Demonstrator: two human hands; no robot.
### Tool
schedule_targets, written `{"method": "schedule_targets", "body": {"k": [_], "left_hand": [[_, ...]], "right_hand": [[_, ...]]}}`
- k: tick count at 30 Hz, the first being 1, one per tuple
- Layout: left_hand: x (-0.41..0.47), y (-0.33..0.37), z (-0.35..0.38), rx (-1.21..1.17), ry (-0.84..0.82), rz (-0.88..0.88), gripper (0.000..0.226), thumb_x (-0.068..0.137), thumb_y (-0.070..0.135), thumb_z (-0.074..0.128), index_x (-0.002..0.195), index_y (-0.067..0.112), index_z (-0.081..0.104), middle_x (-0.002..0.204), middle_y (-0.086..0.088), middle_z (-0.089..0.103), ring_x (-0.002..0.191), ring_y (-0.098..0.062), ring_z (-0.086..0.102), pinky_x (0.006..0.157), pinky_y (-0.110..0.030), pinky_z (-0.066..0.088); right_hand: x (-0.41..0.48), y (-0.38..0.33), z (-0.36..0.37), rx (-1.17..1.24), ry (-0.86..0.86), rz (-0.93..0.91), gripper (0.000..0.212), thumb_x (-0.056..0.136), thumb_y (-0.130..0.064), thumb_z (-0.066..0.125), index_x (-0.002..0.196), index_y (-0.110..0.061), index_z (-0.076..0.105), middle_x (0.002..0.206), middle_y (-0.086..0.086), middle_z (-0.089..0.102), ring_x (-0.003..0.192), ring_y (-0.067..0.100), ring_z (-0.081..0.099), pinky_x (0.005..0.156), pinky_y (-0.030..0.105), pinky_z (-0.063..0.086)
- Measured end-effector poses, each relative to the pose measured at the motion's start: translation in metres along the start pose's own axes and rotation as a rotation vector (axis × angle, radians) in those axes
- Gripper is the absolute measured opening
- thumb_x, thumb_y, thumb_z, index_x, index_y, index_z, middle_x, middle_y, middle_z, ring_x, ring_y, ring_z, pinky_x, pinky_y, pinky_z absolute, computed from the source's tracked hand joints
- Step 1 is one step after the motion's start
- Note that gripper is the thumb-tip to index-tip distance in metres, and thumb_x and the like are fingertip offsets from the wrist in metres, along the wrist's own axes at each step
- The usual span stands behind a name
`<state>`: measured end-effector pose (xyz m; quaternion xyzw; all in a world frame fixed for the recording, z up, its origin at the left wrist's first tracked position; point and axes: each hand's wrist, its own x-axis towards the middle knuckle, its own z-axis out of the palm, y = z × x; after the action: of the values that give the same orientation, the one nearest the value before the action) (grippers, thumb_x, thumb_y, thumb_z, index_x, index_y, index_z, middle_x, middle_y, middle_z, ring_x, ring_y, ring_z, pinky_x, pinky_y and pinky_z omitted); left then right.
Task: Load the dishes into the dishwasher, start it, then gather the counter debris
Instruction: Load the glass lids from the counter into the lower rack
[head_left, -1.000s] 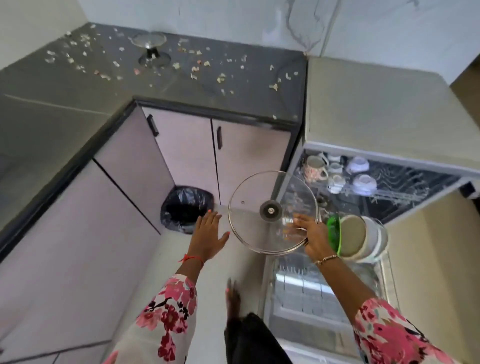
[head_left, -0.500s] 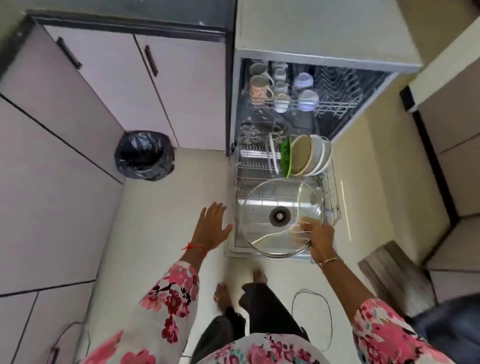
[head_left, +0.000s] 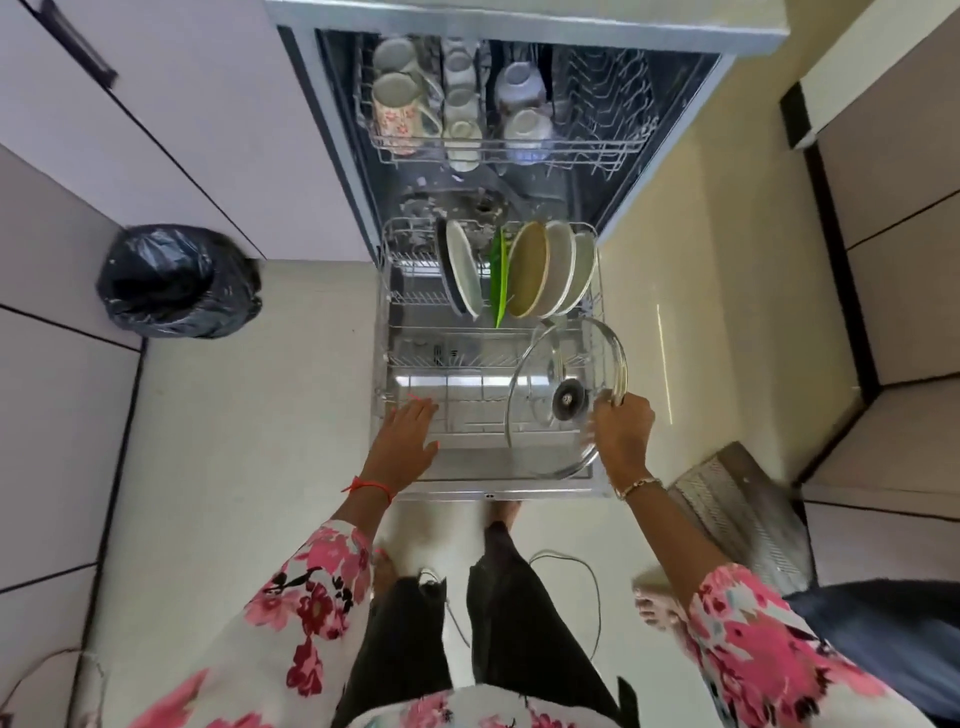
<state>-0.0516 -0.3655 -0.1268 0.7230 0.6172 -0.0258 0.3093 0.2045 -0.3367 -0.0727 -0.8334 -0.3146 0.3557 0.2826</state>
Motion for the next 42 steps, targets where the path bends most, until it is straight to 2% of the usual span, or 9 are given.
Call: {"method": "schedule_targets", "body": {"k": [5, 11, 15, 22, 25, 32, 35, 38, 42], "left_hand": [[0.052, -0.004, 0.054, 0.034, -0.072, -0.051, 0.052, 0.095, 0.014, 0.046, 0.143, 0.009, 0.029, 0.153, -0.005, 0.024, 0.143, -0.018, 0.018, 0.117, -0.037, 0.013], [0.097, -0.019, 0.114, 0.078, -0.175, -0.025, 0.051, 0.097, 0.007, 0.038, 0.146, 0.010, 0.023, 0.155, -0.006, 0.019, 0.143, -0.018, 0.017, 0.116, -0.033, 0.012], [0.125, -0.027, 0.150, 0.071, -0.188, 0.028, 0.049, 0.097, 0.000, 0.033, 0.145, 0.008, 0.025, 0.153, -0.008, 0.024, 0.142, -0.019, 0.021, 0.116, -0.032, 0.015], [0.151, -0.022, 0.180, -0.028, -0.230, -0.015, 0.052, 0.093, -0.008, 0.032, 0.143, 0.006, 0.030, 0.150, -0.009, 0.032, 0.138, -0.021, 0.032, 0.114, -0.032, 0.025], [0.152, -0.017, 0.186, -0.047, -0.206, -0.069, 0.047, 0.092, -0.007, 0.035, 0.136, 0.006, 0.042, 0.139, -0.012, 0.048, 0.126, -0.025, 0.048, 0.106, -0.036, 0.039], [0.158, -0.020, 0.187, 0.027, -0.220, -0.100, 0.044, 0.094, -0.005, 0.038, 0.133, 0.013, 0.047, 0.118, -0.013, 0.061, 0.109, -0.026, 0.059, 0.098, -0.035, 0.046], [0.157, -0.021, 0.184, 0.008, -0.229, -0.085, 0.045, 0.094, -0.004, 0.039, 0.135, 0.014, 0.045, 0.121, -0.012, 0.060, 0.111, -0.024, 0.059, 0.099, -0.033, 0.045], [0.156, -0.020, 0.178, -0.019, -0.238, -0.066, 0.045, 0.094, -0.004, 0.040, 0.136, 0.012, 0.043, 0.124, -0.011, 0.059, 0.114, -0.023, 0.057, 0.098, -0.030, 0.045], [0.155, -0.022, 0.172, -0.014, -0.283, -0.039, 0.044, 0.092, -0.006, 0.040, 0.133, 0.009, 0.043, 0.123, -0.011, 0.058, 0.113, -0.023, 0.057, 0.097, -0.031, 0.046]], "right_hand": [[0.048, -0.007, 0.030, -0.217, -0.107, -0.192, 0.034, 0.091, -0.006, 0.050, 0.058, -0.012, 0.043, 0.060, 0.003, 0.043, 0.064, 0.017, 0.042, 0.060, 0.016, 0.027], [0.102, 0.010, 0.096, -0.400, -0.064, -0.236, 0.025, 0.093, -0.010, 0.046, 0.071, 0.001, 0.051, 0.096, 0.026, 0.060, 0.092, 0.034, 0.056, 0.060, 0.021, 0.024], [0.128, 0.028, 0.131, -0.509, -0.098, -0.323, 0.028, 0.096, -0.015, 0.045, 0.091, 0.009, 0.059, 0.093, 0.024, 0.061, 0.089, 0.032, 0.058, 0.065, 0.029, 0.037], [0.156, 0.042, 0.159, -0.547, -0.140, -0.328, 0.017, 0.093, -0.006, 0.047, 0.090, 0.006, 0.059, 0.071, 0.003, 0.046, 0.073, 0.017, 0.045, 0.058, 0.015, 0.030], [0.165, 0.048, 0.169, -0.565, -0.127, -0.336, 0.017, 0.091, -0.006, 0.049, 0.088, 0.006, 0.060, 0.076, 0.012, 0.056, 0.071, 0.015, 0.047, 0.056, 0.013, 0.030], [0.167, 0.062, 0.183, -0.580, -0.129, -0.337, 0.021, 0.092, -0.012, 0.048, 0.092, 0.006, 0.060, 0.087, 0.019, 0.064, 0.084, 0.028, 0.062, 0.079, 0.033, 0.049], [0.163, 0.069, 0.192, -0.642, -0.164, -0.343, 0.026, 0.095, -0.017, 0.046, 0.097, 0.005, 0.059, 0.089, 0.018, 0.064, 0.088, 0.027, 0.061, 0.074, 0.022, 0.040], [0.160, 0.077, 0.196, -0.655, -0.298, -0.314, 0.027, 0.097, -0.020, 0.045, 0.104, 0.004, 0.056, 0.093, 0.020, 0.063, 0.089, 0.029, 0.061, 0.091, 0.021, 0.020], [0.160, 0.087, 0.199, -0.554, -0.425, -0.228, 0.032, 0.094, -0.021, 0.052, 0.111, 0.006, 0.051, 0.098, 0.022, 0.061, 0.088, 0.032, 0.062, 0.069, 0.021, 0.038]]}}
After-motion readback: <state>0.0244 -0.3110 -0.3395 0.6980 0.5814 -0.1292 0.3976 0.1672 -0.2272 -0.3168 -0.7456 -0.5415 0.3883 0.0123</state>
